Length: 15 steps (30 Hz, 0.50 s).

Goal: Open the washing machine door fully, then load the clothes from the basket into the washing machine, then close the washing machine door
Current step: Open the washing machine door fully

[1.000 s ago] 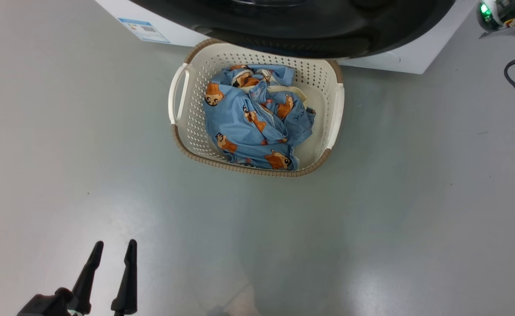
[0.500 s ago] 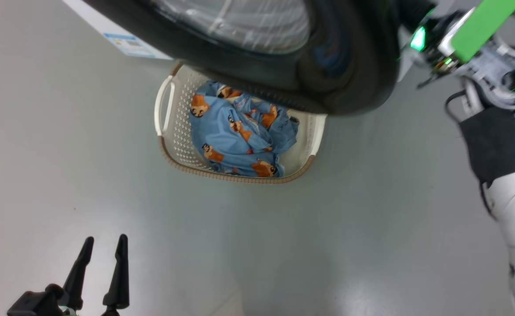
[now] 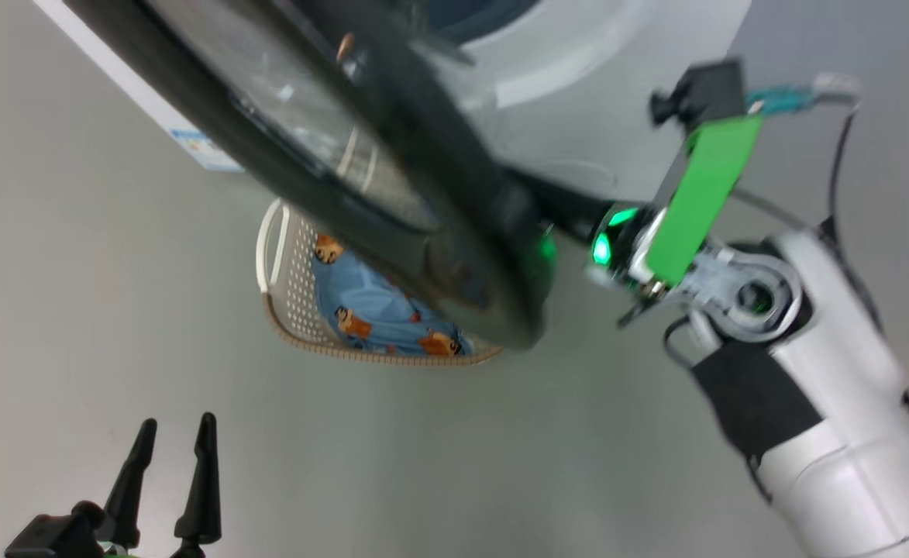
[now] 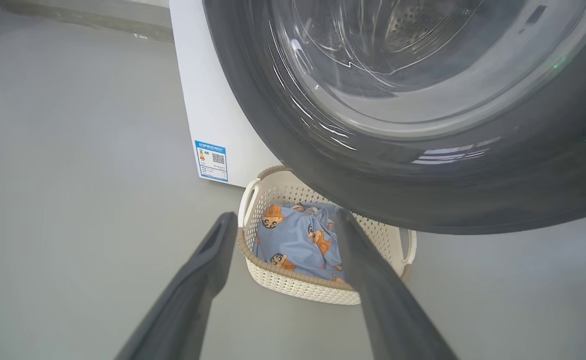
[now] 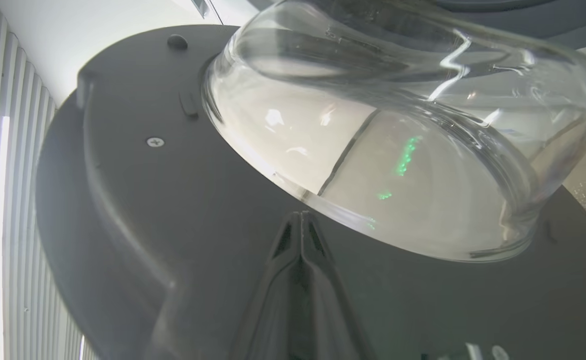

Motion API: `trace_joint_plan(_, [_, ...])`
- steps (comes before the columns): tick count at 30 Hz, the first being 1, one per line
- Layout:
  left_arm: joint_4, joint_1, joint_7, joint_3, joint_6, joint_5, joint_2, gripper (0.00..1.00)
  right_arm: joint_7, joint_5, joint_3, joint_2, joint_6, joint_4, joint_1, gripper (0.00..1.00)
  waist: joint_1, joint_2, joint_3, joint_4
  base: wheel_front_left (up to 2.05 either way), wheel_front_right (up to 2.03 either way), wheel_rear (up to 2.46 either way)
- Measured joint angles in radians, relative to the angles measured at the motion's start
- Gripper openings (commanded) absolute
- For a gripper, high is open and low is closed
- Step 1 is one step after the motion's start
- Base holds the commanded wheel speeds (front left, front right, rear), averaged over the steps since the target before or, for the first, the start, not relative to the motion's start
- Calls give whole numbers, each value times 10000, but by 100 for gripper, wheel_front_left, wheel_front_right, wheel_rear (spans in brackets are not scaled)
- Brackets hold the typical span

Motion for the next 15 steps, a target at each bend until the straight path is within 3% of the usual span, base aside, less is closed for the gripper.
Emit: trace_joint_plan(15, [138, 564, 0, -142, 153, 104, 13, 100, -1582, -31, 1473, 675, -29, 477, 2025, 0, -1, 0, -1937, -92, 0, 0, 0])
